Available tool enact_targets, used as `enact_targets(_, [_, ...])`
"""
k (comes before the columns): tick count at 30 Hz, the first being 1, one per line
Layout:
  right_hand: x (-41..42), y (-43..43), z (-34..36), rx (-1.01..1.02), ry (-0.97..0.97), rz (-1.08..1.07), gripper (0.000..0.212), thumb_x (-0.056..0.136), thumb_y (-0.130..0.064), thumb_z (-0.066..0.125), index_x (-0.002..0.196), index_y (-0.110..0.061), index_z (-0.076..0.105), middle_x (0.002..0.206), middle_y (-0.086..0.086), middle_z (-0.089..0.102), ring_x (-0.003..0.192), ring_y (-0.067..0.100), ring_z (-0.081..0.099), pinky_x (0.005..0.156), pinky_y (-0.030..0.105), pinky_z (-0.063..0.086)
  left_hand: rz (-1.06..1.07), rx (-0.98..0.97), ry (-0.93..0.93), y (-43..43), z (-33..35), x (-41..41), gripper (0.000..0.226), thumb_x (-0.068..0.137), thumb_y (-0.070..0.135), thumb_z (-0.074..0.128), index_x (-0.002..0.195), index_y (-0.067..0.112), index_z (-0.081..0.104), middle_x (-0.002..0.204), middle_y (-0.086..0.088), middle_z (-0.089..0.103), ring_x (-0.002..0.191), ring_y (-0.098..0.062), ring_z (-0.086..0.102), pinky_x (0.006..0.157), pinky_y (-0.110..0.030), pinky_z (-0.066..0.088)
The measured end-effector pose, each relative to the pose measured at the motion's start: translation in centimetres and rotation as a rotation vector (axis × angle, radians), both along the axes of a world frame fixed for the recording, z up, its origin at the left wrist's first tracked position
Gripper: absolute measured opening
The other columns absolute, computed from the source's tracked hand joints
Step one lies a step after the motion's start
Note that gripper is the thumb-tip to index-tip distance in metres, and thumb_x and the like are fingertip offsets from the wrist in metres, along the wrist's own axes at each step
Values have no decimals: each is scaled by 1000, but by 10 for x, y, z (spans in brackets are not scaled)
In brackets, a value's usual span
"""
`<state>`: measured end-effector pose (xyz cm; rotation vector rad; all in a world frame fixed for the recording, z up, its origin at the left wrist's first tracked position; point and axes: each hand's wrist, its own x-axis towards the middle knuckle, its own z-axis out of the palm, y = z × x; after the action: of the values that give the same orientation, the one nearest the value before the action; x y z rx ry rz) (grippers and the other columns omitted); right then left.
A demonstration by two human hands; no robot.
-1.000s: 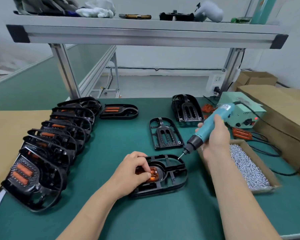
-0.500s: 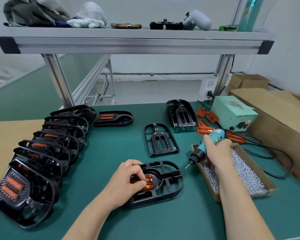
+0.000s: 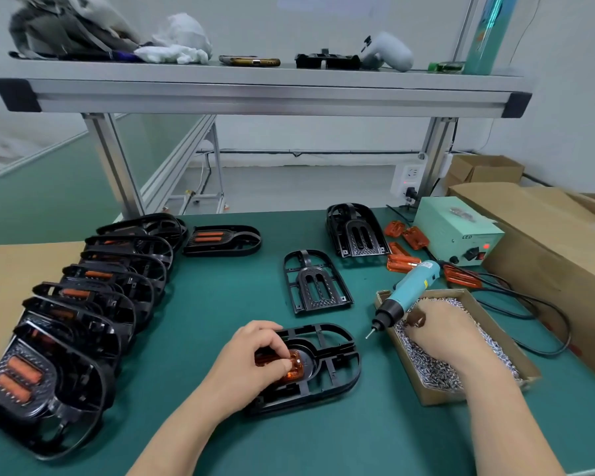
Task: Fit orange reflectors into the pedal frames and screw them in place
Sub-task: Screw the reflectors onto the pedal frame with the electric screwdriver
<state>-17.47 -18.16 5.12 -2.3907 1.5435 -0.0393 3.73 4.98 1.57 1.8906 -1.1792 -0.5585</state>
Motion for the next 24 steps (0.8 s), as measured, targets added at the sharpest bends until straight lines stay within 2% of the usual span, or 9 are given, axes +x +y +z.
enact_targets(3, [1, 0, 3, -22, 17, 6, 17, 89, -19, 64, 76, -30, 61, 95, -2, 68, 84, 20, 55, 71, 28, 41, 75, -56, 89, 1, 2, -4, 14, 82, 21, 78, 78, 32, 71, 120, 24, 58, 113, 6, 54, 99, -27, 40])
enact_targets(7, [-1, 1, 5, -2, -35, -61, 12, 90, -16, 60, 83, -22, 67, 90, 2, 68, 83, 23, 59, 71, 29, 45, 163, -161, 70, 1, 8, -10, 15, 82, 19, 77, 75, 31, 70, 110, 28, 62, 110, 7, 56, 95, -22, 39])
enact_targets(11, [-3, 5, 15, -61, -196, -104, 15, 92, -16, 63, 79, -19, 69, 83, 2, 68, 79, 23, 60, 68, 30, 43, 219, -239, 19, -3, 20, -16, 19, 84, 17, 75, 75, 33, 67, 100, 29, 66, 104, 6, 59, 86, -7, 36])
enact_targets(13, [-1, 13, 26, -60, -407, -106, 8, 90, -16, 67, 84, -22, 66, 86, -1, 69, 82, 21, 63, 70, 31, 44, 231, -278, 34, -6, 26, -21, 21, 85, 17, 74, 77, 36, 69, 94, 25, 69, 100, 4, 62, 83, -3, 37])
enact_targets(15, [6, 31, 40, 99, -696, -53, 13, 85, -14, 75, 90, -21, 65, 80, -1, 72, 73, 12, 67, 62, 25, 44, 214, -315, 83, -11, 31, -29, 24, 85, 16, 74, 81, 39, 72, 94, 22, 71, 94, -3, 65, 84, -11, 45])
enact_targets(17, [21, 54, 49, 294, -880, 64, 16, 82, -10, 79, 90, -16, 66, 74, 6, 74, 59, 7, 65, 54, 17, 44, 183, -348, 128, -15, 38, -37, 27, 85, 15, 75, 90, 41, 75, 94, 18, 72, 88, -7, 67, 79, -14, 49])
enact_targets(20, [46, 87, 47, 485, -990, 217, 16, 81, -3, 78, 81, -11, 65, 69, 15, 70, 53, 8, 57, 48, 11, 40, 156, -394, 137, -21, 44, -46, 31, 83, 12, 77, 90, 42, 76, 90, 14, 73, 85, -6, 69, 75, -14, 51])
enact_targets(24, [61, 100, 37, 670, -1091, 210, 15, 82, -1, 78, 78, -9, 66, 62, 4, 63, 52, 7, 54, 45, 12, 37, 207, -395, 104, -20, 46, -45, 30, 82, 13, 78, 81, 43, 76, 81, 14, 74, 78, -5, 70, 72, -17, 53])
